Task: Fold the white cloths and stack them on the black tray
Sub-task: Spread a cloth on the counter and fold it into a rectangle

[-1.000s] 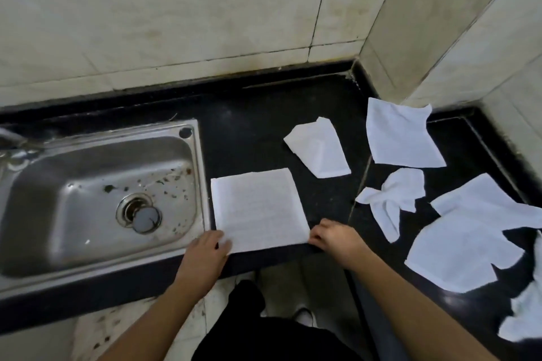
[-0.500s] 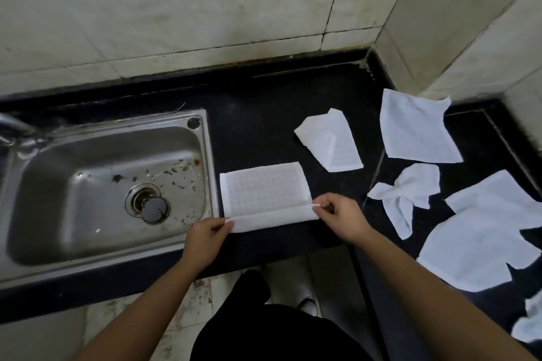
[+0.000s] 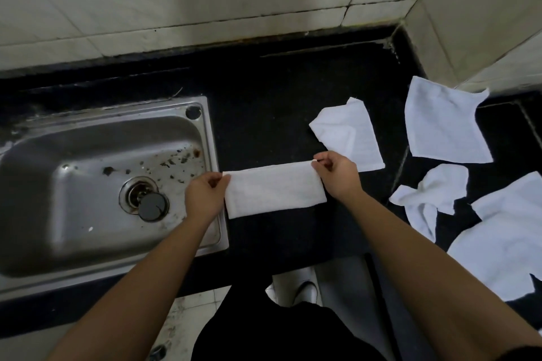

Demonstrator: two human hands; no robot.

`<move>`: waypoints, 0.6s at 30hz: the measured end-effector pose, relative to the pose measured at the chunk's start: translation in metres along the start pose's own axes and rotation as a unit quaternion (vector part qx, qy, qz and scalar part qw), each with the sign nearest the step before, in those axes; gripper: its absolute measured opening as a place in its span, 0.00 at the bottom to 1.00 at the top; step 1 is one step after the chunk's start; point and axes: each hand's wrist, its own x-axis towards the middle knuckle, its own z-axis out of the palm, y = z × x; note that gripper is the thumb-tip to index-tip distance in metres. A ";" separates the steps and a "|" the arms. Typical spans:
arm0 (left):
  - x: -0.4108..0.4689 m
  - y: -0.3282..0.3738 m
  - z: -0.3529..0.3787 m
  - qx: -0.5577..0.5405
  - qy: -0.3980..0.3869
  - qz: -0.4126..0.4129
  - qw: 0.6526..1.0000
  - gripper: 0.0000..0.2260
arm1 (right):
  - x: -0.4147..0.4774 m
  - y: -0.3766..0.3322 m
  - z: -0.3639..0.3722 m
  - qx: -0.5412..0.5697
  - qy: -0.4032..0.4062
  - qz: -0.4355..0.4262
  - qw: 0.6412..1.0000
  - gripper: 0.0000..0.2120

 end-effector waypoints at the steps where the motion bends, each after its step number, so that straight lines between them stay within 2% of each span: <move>1: 0.002 0.000 0.001 0.011 0.002 0.008 1.000 0.11 | 0.001 0.000 0.002 -0.009 0.001 -0.001 1.000 0.10; 7: 0.012 -0.006 0.002 0.054 -0.003 0.050 0.997 0.11 | 0.008 -0.004 0.011 -0.028 0.021 -0.001 0.999 0.13; 9: 0.011 -0.010 0.001 0.129 0.027 0.121 0.984 0.14 | 0.001 -0.003 0.014 -0.086 0.053 -0.041 0.994 0.16; 11: 0.003 -0.014 0.004 0.220 0.062 0.228 0.947 0.18 | -0.010 0.004 0.021 -0.183 0.104 -0.154 0.965 0.17; 13: -0.008 -0.015 0.010 0.287 0.026 0.320 0.902 0.22 | -0.023 0.011 0.032 -0.264 0.081 -0.250 0.928 0.21; 16: -0.012 -0.024 0.024 0.380 -0.090 0.397 0.830 0.27 | -0.032 0.017 0.056 -0.360 -0.031 -0.272 0.892 0.29; 18: -0.005 -0.033 0.028 0.427 -0.127 0.410 0.796 0.30 | -0.030 0.018 0.062 -0.391 -0.053 -0.261 0.881 0.33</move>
